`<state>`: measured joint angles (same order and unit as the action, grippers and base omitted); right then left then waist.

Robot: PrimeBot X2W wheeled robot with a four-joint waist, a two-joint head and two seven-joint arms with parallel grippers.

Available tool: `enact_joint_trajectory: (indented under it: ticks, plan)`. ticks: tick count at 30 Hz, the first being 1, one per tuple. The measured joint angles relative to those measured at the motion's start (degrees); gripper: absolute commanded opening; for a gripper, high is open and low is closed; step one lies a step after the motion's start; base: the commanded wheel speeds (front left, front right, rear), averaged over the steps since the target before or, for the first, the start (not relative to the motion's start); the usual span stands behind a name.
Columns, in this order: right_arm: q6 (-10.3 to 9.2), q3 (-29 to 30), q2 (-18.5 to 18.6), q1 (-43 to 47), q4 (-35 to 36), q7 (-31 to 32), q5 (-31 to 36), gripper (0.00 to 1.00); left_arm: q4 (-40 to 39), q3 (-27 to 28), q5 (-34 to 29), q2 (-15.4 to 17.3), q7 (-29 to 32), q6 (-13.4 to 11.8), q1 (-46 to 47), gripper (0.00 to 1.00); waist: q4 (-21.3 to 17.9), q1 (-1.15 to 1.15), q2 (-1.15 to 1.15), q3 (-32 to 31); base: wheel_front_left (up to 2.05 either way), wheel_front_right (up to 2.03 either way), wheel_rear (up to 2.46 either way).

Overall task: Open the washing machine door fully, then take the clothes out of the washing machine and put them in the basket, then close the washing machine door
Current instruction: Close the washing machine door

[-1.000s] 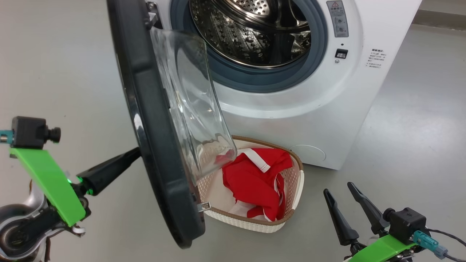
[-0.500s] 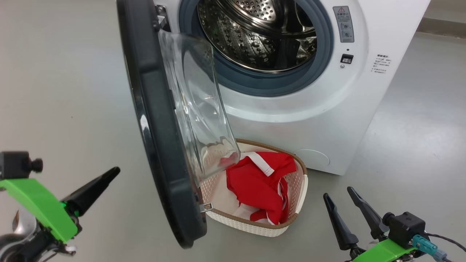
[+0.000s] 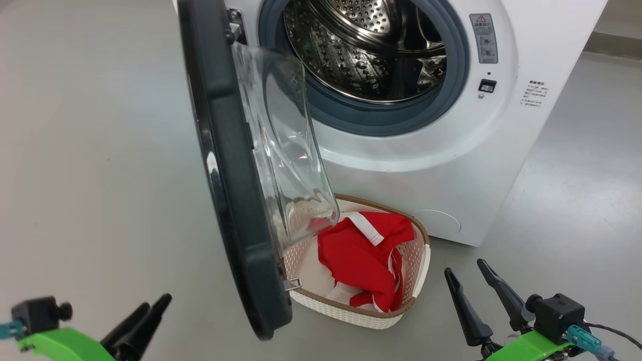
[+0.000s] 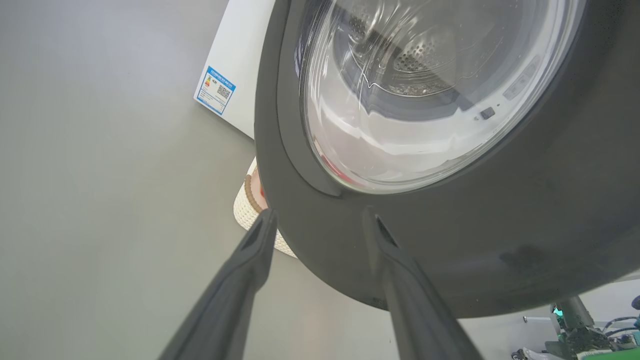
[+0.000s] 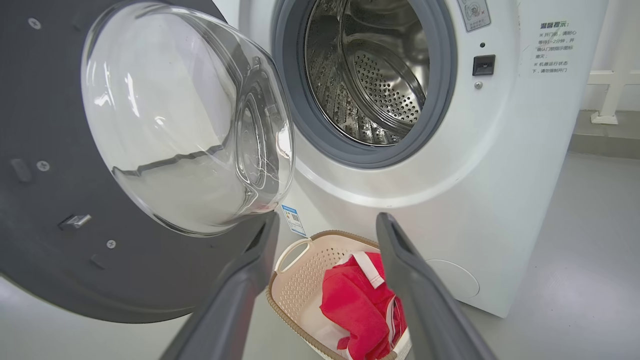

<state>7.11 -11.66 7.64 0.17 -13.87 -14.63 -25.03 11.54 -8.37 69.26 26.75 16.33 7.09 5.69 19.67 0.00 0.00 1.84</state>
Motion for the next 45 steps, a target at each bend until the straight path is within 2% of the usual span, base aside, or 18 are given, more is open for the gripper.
enact_joint_trajectory:
  ticks: [2, 7, 18, 24, 26, 30, 37, 45]
  plan:
    - [0.0, -0.03, 0.02, 0.01, -0.04, 0.0, 0.0, 1.0, 1.12, -1.31, -0.59, -0.6, -2.23, 0.01, -0.96, 1.0, 0.14, 0.0, 0.0, -0.08, 0.0, 0.0, 0.0]
    - [0.0, -0.05, 0.22, 0.02, -0.13, 0.0, 0.0, 1.0, 5.19, -5.03, -2.24, -1.1, -9.56, 0.01, -2.03, 1.0, 0.43, 0.0, 0.0, -0.06, 0.0, 0.0, 0.0]
    - [0.0, 0.57, 0.32, 0.02, -0.32, 0.0, 0.0, 1.0, 8.11, -10.02, -4.64, -2.43, -25.85, 0.01, -2.07, 1.0, 0.06, 0.0, 0.0, 0.2, 0.0, 0.0, 0.0]
    - [0.0, 1.49, 0.32, 0.02, -0.38, 0.0, 0.0, 1.0, 11.11, -10.33, -8.53, -3.09, -30.31, 0.01, -2.2, 1.0, 0.05, 0.0, 0.0, -0.13, 0.0, 0.0, 0.0]
    - [0.0, 1.64, 0.31, 0.02, -0.38, 0.0, 0.0, 1.0, 12.28, -9.54, -12.76, -3.46, -30.54, 0.01, -2.25, 1.0, -0.05, 0.0, 0.0, -0.2, 0.0, 0.0, 0.0]
    - [0.0, 1.94, 0.31, 0.02, -0.35, 0.0, 0.0, 1.0, 11.46, -4.12, -19.69, -6.37, -30.6, 0.01, -2.31, 1.0, 0.04, 0.0, 0.0, -0.21, 0.0, 0.0, 0.0]
    - [0.0, 2.42, 0.26, 0.03, -0.21, 0.0, 0.0, 1.0, 6.05, 6.12, -37.88, -13.99, -30.63, 0.05, -5.67, 1.0, -0.02, 0.0, 0.0, -0.11, 0.0, 0.0, 0.0]
    - [0.0, 3.39, 0.15, 0.04, 0.03, 0.0, 0.0, 1.0, -2.36, 11.79, -54.71, -19.65, -30.63, 0.08, -7.81, 1.0, -0.45, 0.0, 0.0, -0.13, 0.0, 0.0, 0.0]
